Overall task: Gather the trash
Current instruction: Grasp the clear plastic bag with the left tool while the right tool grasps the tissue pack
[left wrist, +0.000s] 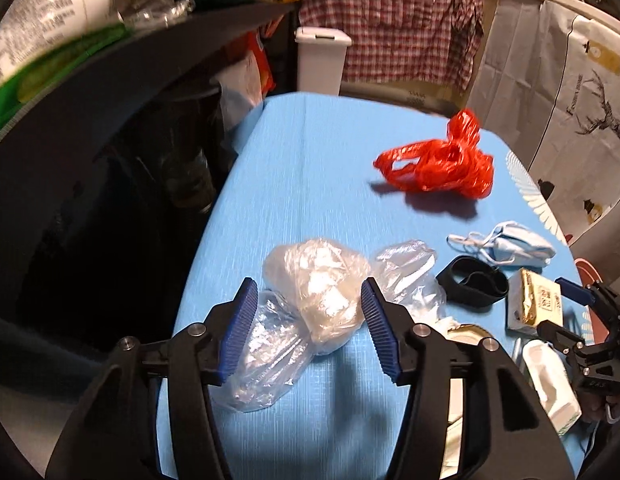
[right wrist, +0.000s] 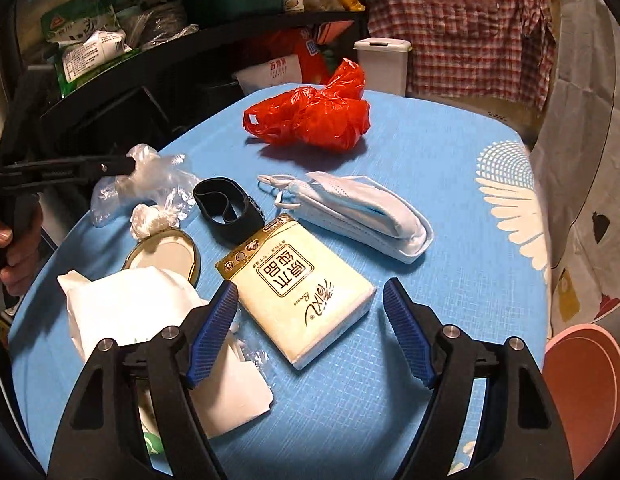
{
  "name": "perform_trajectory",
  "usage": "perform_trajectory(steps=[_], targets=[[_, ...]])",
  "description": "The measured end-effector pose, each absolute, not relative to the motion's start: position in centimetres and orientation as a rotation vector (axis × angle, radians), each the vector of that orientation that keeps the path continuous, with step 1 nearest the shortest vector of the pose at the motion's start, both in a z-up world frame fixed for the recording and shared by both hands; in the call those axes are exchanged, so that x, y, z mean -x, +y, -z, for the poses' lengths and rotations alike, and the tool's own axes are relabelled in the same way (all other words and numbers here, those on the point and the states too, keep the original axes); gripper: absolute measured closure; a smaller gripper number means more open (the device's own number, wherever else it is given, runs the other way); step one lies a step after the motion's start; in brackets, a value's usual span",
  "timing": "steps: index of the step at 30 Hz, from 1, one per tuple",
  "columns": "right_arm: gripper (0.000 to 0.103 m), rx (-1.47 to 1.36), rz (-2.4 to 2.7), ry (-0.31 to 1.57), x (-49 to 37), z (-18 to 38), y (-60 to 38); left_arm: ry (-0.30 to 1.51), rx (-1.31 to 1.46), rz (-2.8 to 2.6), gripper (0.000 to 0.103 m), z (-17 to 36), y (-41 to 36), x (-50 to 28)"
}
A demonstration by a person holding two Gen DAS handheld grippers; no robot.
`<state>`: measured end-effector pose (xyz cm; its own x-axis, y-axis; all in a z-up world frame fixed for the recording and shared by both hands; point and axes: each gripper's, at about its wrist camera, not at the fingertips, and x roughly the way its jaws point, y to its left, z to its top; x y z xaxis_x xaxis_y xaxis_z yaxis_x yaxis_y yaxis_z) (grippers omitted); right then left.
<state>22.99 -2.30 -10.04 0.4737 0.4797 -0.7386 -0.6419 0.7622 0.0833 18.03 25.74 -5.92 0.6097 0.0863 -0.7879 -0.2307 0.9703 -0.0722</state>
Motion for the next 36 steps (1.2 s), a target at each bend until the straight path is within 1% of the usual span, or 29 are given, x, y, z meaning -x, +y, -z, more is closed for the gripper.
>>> perform_trajectory(steps=[8, 9, 10, 12, 15, 24, 36], targets=[[0.028, 0.193, -0.710, 0.873, -23.4, 10.6, -2.4, 0.926, 0.156, -0.156, 0.048, 7.0, 25.1, -18.8], [0.028, 0.195, -0.711, 0.873, -23.3, 10.6, -2.4, 0.931, 0.147, -0.158, 0.051, 7.2, 25.0, -19.0], [0.030, 0.197, -0.713, 0.871, -23.4, 10.5, -2.4, 0.929, 0.144, -0.159, 0.057, 7.2, 24.9, -19.0], [0.033, 0.203, -0.713, 0.863, -23.2, 10.5, -2.5, 0.923, 0.145, -0.154, 0.063, 7.0, 24.9, -19.0], [0.035, 0.206, -0.699, 0.855, -23.1, 10.4, -2.7, 0.906, 0.131, -0.157, 0.067, 6.5, 24.7, -18.9], [0.040, 0.211, -0.671, 0.794, -22.2, 9.0, -3.7, 0.839, 0.113, -0.163, 0.069, 4.3, 24.6, -18.0], [0.045, 0.163, -0.626, 0.727, -20.2, 6.1, -6.5, 0.761, 0.102, -0.132, 0.069, 1.2, 22.4, -15.7]])
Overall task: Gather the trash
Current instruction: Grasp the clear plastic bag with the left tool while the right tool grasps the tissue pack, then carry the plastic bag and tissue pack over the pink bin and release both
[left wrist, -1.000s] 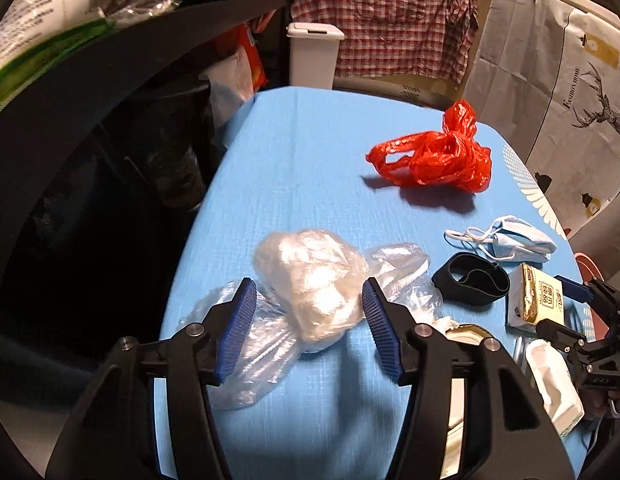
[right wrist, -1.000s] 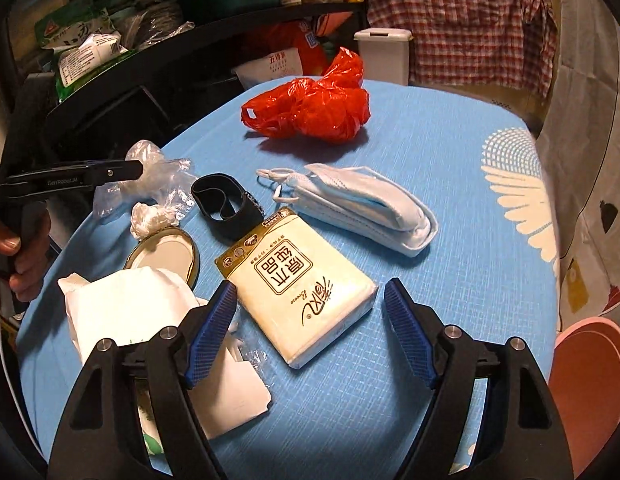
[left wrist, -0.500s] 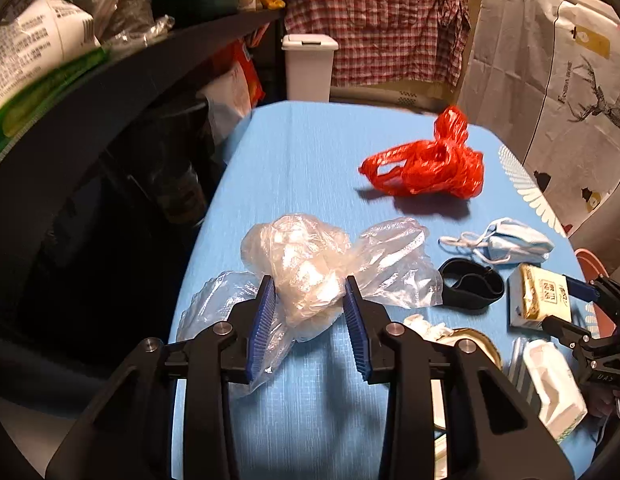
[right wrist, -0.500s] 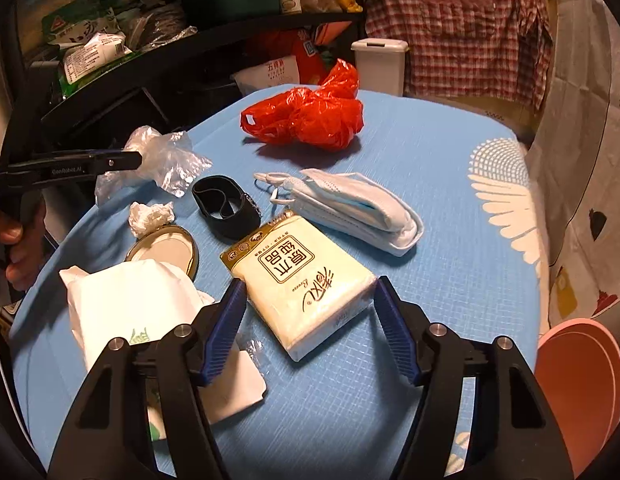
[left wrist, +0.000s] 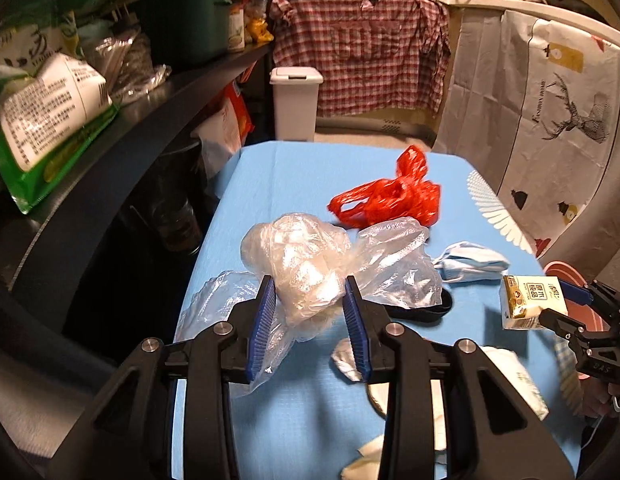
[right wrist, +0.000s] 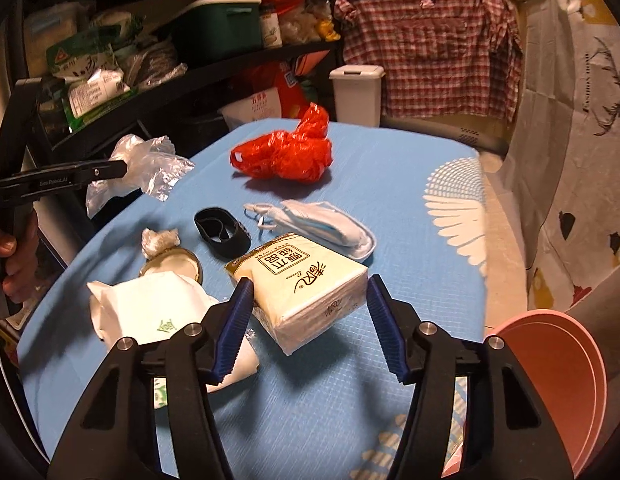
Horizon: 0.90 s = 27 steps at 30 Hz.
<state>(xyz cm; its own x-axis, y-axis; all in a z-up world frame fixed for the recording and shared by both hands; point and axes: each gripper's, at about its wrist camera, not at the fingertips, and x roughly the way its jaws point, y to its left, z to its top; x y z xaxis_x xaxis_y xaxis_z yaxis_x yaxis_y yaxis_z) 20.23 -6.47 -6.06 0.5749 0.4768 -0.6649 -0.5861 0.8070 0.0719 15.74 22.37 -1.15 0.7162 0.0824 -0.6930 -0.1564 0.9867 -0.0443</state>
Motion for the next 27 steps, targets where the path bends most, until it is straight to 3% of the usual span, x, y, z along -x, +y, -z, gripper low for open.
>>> perform_trajectory(steps=[27], targets=[[0.048, 0.076, -0.598, 0.515, -12.4, -3.8, -11.5, 0.658, 0.083, -0.067, 0.069, -2.9, 16.6, -10.6]])
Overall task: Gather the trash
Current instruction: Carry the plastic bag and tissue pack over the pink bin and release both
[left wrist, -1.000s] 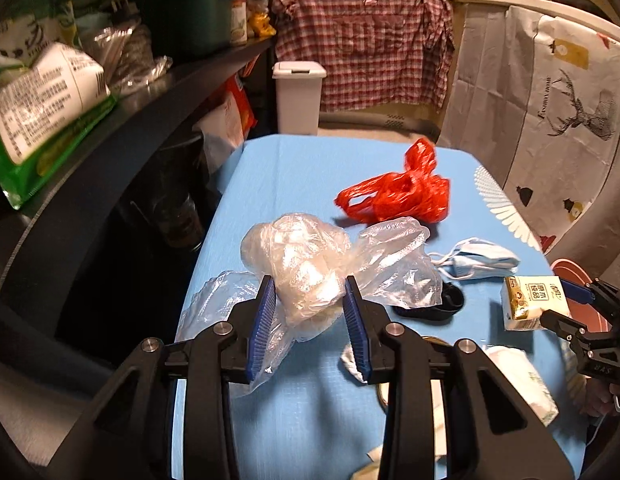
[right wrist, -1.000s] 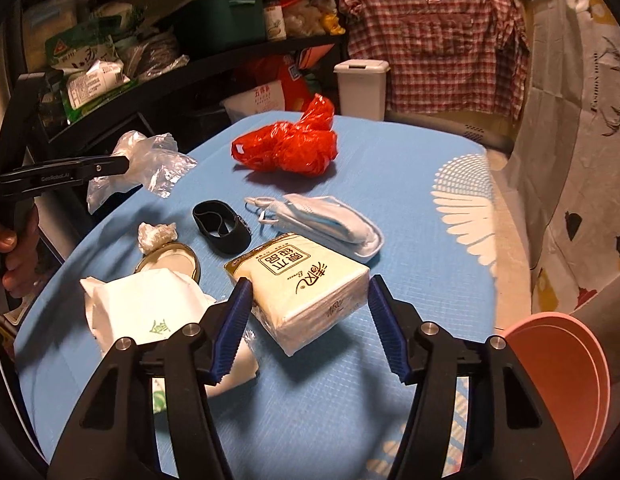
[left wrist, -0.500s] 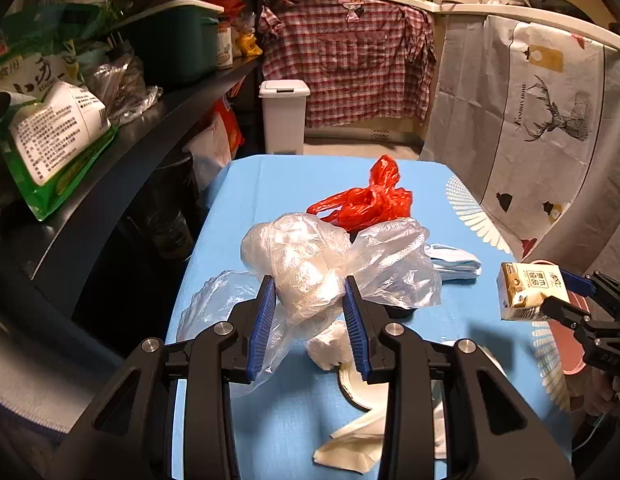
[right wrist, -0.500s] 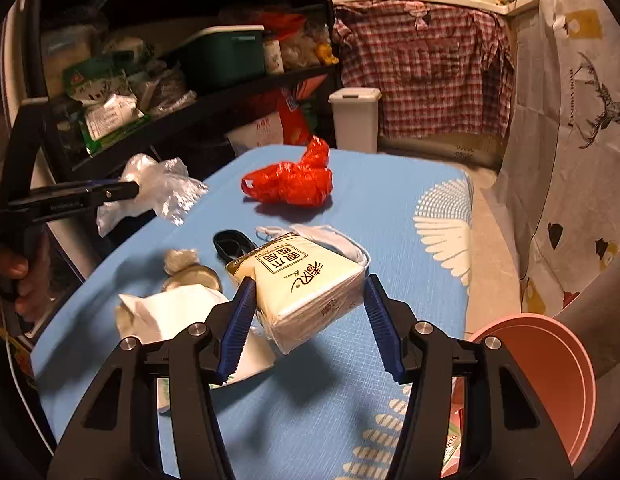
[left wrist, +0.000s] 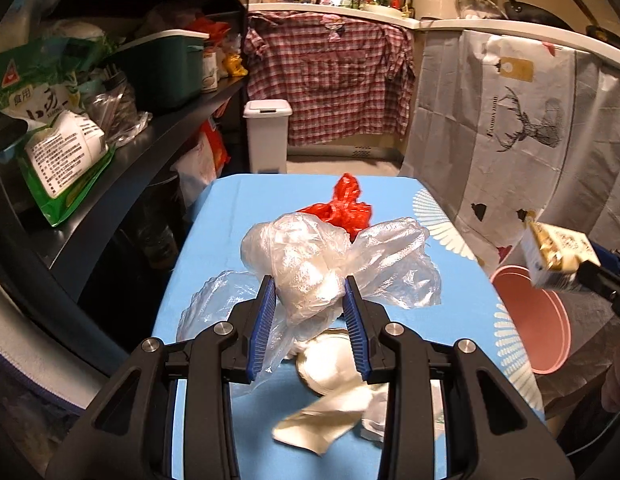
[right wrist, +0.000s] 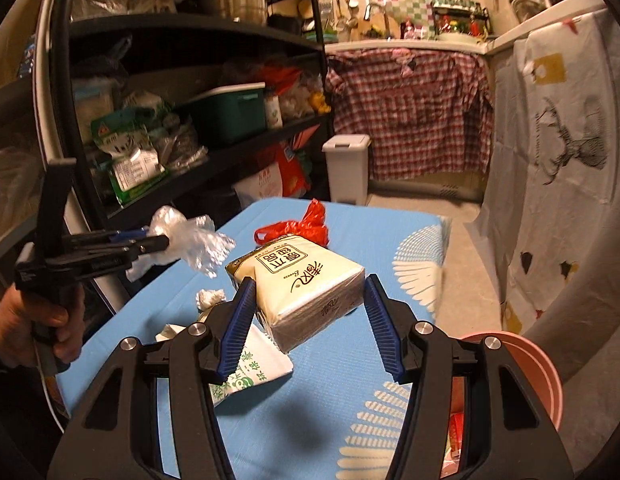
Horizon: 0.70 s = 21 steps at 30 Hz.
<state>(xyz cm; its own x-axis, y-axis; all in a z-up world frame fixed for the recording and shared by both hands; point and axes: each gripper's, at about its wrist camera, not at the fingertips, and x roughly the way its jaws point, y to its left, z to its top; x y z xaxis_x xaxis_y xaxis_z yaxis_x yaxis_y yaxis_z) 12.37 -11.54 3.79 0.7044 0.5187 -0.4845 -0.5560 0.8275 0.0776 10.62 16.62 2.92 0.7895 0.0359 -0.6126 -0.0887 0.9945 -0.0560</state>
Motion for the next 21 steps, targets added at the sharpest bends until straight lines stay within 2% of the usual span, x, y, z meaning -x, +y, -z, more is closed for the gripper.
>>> perform_trajectory(steps=[7, 21], targets=[[0.047, 0.043, -0.536, 0.474, -10.5, -4.9, -15.0, 0.633, 0.078, -0.036, 0.069, -3.8, 14.5, -9.7], [0.047, 0.002, -0.446, 0.470, -9.5, -3.7, -18.2, 0.627, 0.046, -0.001, 0.069, -4.0, 11.8, -8.6]])
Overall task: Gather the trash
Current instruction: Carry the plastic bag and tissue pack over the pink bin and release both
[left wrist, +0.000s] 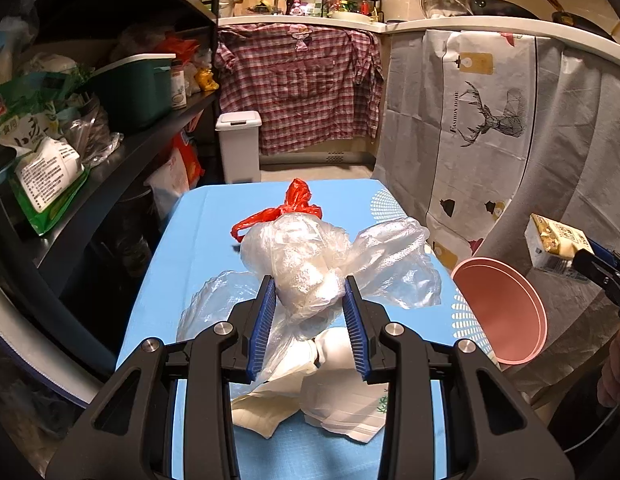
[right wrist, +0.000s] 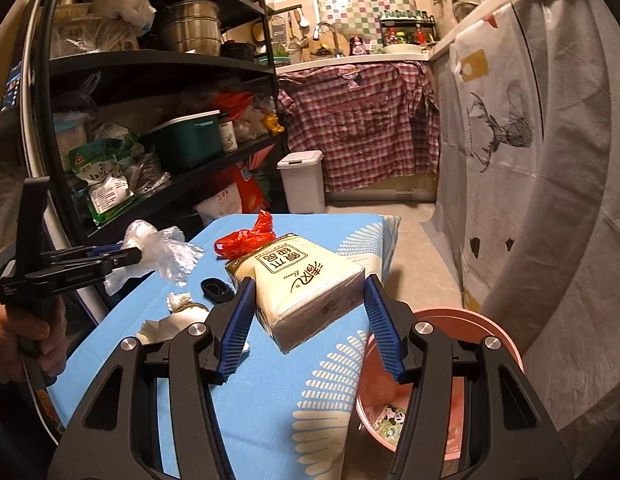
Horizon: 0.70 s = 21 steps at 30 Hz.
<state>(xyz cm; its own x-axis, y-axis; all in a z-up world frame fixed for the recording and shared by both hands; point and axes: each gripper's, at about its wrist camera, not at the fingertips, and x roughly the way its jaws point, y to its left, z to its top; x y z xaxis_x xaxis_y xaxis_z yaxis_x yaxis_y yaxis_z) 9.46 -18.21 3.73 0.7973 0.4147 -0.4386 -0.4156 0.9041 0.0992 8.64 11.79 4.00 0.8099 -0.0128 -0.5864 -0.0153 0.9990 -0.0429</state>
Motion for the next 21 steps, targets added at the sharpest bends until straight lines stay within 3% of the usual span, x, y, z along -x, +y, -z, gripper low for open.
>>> perform_trajectory(steps=[21], targets=[[0.047, -0.011, -0.292, 0.442, -9.8, -4.0, -22.6, 0.644, 0.008, 0.058, 0.069, -3.0, 8.0, -9.6]])
